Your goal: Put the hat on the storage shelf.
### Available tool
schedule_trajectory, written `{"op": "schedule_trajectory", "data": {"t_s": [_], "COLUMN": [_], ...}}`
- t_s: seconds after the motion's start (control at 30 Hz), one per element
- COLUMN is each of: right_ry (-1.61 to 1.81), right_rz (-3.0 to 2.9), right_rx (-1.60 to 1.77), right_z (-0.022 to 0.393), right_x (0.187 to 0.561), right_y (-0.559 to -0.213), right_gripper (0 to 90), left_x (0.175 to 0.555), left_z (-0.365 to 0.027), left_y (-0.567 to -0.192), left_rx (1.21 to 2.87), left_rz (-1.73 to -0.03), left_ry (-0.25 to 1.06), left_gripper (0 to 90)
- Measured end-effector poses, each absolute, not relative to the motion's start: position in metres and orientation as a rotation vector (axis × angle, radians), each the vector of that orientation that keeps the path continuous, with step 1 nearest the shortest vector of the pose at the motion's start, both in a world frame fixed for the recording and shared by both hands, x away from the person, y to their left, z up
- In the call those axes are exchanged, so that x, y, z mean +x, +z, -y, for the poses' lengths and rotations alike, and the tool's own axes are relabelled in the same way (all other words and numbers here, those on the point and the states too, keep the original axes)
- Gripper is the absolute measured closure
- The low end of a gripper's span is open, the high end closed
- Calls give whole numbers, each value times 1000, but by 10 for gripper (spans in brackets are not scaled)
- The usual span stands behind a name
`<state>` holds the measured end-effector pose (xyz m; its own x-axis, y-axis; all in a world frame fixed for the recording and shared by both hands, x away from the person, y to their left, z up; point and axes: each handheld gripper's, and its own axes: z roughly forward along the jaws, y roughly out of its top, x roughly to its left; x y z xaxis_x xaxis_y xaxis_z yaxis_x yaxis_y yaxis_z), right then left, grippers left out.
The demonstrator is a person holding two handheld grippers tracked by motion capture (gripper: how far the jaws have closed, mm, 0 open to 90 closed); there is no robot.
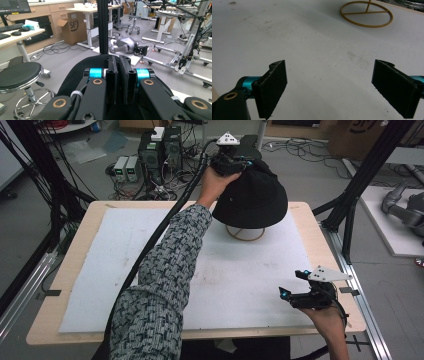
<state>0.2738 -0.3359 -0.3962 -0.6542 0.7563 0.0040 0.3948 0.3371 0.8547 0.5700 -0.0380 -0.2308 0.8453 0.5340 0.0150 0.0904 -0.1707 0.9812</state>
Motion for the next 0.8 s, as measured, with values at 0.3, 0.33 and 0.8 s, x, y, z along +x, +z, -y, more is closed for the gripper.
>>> {"op": "schedule_trajectory", "data": {"t_s": [0.3, 0.33, 0.8], "right_ry": [1245, 1244, 1244], "right_rz": [-2216, -2215, -2212], "right_rx": [1017, 1018, 1014], "right_z": [336, 336, 337], "right_x": [274, 274, 274], "right_y": [-397, -397, -397], "right_gripper": [127, 127, 127], "left_x": [571, 571, 572], "left_z": [39, 39, 35], "left_y": [-234, -234, -233], "left_rx": [1746, 1747, 1739], "left_rz": [-486, -489, -491], "left_ry": [435, 437, 416], "left_gripper": [836, 832, 761]}}
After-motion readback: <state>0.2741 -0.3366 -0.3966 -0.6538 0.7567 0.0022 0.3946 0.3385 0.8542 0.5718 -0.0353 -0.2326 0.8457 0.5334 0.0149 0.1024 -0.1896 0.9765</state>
